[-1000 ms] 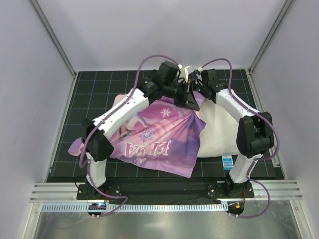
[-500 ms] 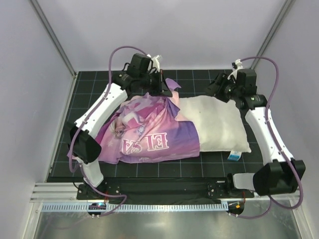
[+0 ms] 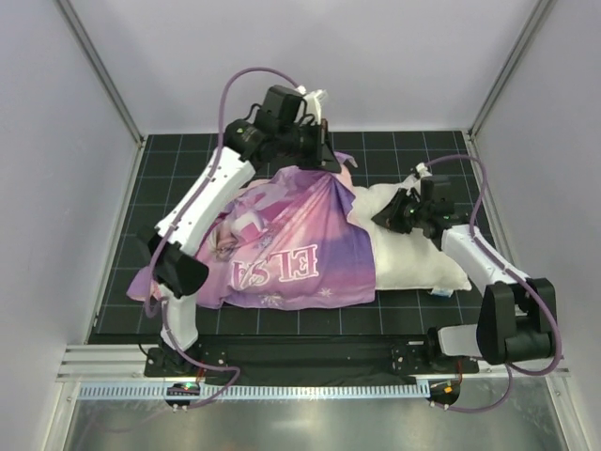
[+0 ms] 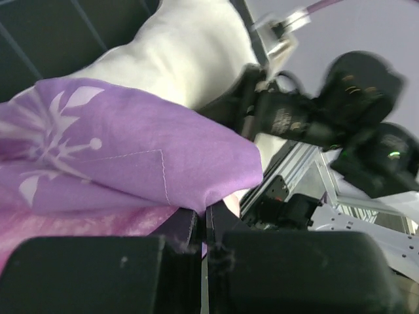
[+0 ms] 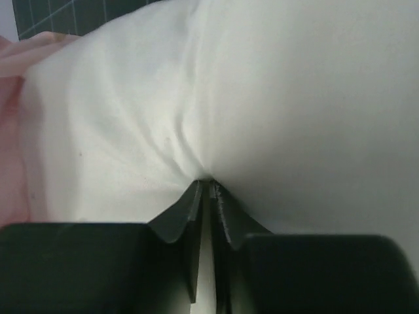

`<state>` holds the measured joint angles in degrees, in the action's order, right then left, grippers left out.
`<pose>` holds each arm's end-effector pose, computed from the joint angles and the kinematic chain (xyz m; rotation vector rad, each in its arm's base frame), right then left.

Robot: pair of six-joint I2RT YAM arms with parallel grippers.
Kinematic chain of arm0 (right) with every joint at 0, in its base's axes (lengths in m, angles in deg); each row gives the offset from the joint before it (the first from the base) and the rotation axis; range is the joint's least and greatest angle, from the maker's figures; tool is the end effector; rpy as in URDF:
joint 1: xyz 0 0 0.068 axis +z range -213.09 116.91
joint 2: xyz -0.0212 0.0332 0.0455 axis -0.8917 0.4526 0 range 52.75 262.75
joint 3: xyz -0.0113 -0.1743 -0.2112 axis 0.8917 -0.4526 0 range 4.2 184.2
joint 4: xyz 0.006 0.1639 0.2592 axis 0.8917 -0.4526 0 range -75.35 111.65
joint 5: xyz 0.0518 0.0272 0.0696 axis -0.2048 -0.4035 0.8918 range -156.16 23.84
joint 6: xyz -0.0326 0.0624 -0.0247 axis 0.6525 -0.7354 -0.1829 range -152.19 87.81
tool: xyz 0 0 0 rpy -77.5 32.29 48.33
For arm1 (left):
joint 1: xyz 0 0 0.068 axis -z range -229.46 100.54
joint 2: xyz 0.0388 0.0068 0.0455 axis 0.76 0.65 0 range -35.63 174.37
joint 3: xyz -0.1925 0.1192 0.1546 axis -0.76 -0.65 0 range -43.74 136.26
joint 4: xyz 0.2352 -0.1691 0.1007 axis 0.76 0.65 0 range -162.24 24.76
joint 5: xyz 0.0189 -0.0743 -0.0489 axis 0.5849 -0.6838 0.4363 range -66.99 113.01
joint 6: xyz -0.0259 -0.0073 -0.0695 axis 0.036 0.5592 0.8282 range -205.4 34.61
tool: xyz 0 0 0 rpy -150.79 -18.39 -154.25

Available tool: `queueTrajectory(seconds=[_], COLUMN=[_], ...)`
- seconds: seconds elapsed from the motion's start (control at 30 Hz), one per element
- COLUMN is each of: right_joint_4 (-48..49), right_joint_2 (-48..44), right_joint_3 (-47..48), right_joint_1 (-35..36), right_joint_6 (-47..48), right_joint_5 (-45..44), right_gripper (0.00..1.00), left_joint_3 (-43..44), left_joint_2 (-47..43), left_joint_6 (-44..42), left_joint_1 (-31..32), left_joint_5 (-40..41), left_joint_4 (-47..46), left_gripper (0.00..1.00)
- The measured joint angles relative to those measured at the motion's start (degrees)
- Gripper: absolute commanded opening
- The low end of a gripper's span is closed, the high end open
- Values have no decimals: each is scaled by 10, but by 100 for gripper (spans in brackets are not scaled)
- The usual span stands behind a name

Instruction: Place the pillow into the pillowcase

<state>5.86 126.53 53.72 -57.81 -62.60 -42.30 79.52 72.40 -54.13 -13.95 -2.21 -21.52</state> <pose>0.3342 0.0564 0.2181 0.2811 2.3073 0.7953 0.3714 -0.2978 0.4249 0.3565 2.3307 -1.1014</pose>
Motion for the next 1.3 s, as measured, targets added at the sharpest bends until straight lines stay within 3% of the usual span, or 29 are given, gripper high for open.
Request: queueTrajectory(seconds=[0.23,0.33,0.47,0.67,0.77,0.87,0.97,1.13,1.3], right_joint_4=[175,233,210,125,88,64,56,49,66], right_joint_2=[48,38,-2,-107,-134,-160,-207,-316,-314], right_joint_3=[-94,-118,-131,-123,-114,-113,-125,-178,-193], right_joint_1=[95,121,123,132,125,122,122,122,122], right_joint_6=[-79,-109,-126,-112,-104,-99,-94,-87,-74], right_joint_5=[-18,-24,-50,-82,-82,-76,-71,-57,18], right_gripper=[4,4,6,20,49,66,74,77,77], left_joint_3=[227,226,157,30,10,9,9,9,16], left_joint_2=[214,268,254,159,122,97,82,80,88], left_joint_6=[65,113,141,146,130,111,95,85,85], left_joint_1=[64,83,84,30,-13,-41,-44,-29,-24], left_joint_5=[-22,-38,-44,-43,-35,-16,-6,-4,-4], left_joint_4=[-33,-85,-140,-168,-163,-157,-153,-141,-132], left_gripper=[0,0,6,11,13,13,13,13,13])
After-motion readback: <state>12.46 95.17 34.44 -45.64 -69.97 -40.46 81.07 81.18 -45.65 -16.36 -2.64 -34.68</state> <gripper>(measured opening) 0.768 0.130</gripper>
